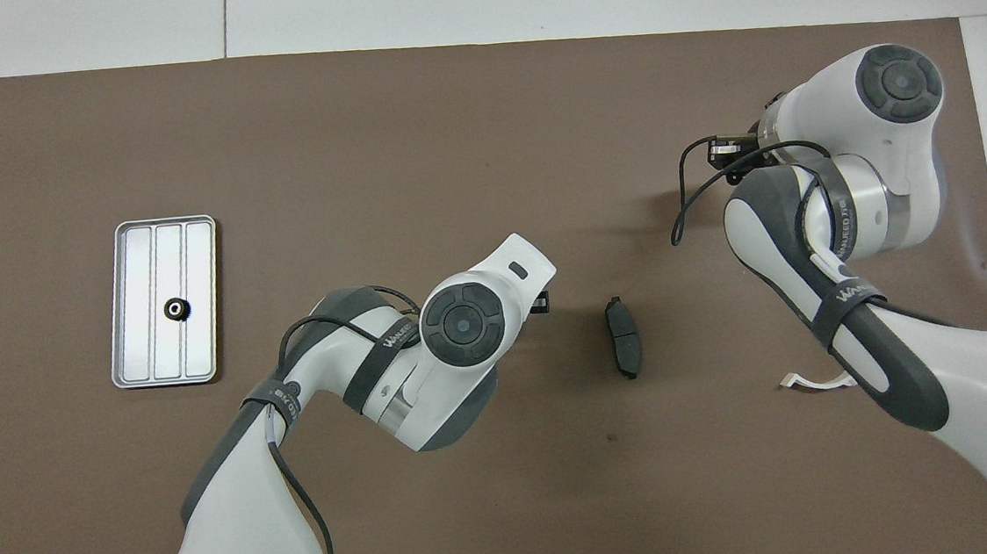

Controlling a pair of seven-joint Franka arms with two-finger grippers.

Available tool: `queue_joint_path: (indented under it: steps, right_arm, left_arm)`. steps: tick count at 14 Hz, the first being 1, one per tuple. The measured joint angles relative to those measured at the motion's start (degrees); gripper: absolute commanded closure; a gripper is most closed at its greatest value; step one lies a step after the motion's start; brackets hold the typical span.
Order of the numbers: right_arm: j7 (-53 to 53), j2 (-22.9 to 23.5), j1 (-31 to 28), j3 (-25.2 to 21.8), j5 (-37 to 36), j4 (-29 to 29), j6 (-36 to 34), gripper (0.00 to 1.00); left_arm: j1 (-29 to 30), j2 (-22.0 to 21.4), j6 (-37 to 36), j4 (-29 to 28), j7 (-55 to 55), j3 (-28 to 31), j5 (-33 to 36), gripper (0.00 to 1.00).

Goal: Pick bearing gear from pile to tray

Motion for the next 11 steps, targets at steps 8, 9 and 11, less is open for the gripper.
queue_joint_path:
  steps: [8, 9, 11]
  right_arm:
    - [0.0, -6.07, 0.97, 0.11, 2.31, -0.15, -7.65, 1.0]
    - [0.0, -6.11, 1.31, 0.11, 2.42, -0.19, -7.65, 1.0]
    - [0.0, -6.11, 1.67, 0.12, 2.48, -0.35, -7.67, 1.0]
  left_arm:
    - [-1.25, 0.81, -0.55, -0.1, 0.02, 0.04, 0.02, 0.51]
    - [-1.25, 0.9, -0.55, -0.13, 0.02, 0.04, 0.02, 0.53]
    - [-1.26, 0.92, -0.55, -0.32, 0.04, 0.04, 0.03, 0.58]
